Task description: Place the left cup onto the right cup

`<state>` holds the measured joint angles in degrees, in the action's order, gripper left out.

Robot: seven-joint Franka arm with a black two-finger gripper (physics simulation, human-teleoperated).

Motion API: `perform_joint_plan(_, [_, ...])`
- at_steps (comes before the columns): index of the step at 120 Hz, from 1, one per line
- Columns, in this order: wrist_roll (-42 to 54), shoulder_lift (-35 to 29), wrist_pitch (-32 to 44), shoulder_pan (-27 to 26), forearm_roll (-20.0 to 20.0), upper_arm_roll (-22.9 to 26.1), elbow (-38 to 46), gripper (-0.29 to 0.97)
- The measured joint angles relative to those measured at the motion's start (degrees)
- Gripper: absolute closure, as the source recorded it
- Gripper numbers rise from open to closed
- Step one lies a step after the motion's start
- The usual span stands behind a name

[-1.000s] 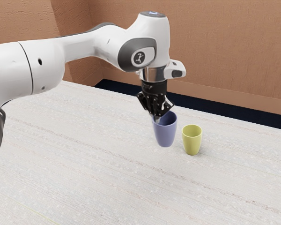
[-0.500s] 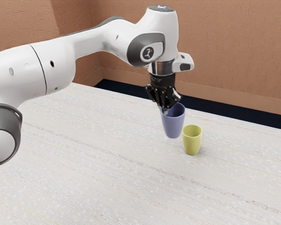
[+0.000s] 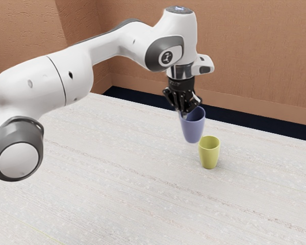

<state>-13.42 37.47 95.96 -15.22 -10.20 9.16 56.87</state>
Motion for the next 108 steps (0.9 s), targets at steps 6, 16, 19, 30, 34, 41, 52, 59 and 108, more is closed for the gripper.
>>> perform_joint_plan(6, [0.0, 0.8, -0.1, 0.0, -0.3, 0.0, -1.2, 0.78])
perform_joint_plan(16, [0.1, 2.0, -0.3, 0.0, -0.6, 0.1, -3.2, 0.78])
perform_joint_plan(19, [0.1, 2.4, -0.3, 0.0, -0.8, 0.1, -3.8, 0.78])
perform_joint_plan(30, [0.3, 3.2, -0.2, 0.0, -1.6, 0.8, -5.0, 0.78])
perform_joint_plan(34, [0.3, 3.4, -0.1, 0.0, -1.9, 1.0, -5.3, 0.78])
perform_joint_plan(41, [0.4, 4.0, 0.3, 0.0, -2.3, 1.1, -5.8, 0.78])
perform_joint_plan(52, [0.6, 4.6, 1.6, 0.0, -2.5, 1.3, -6.0, 0.78])
perform_joint_plan(59, [0.6, 4.9, 2.5, -0.1, -2.6, 1.3, -6.0, 0.78])
perform_joint_plan(108, [0.9, 7.1, 7.8, 0.0, -2.8, 1.4, -6.0, 0.78])
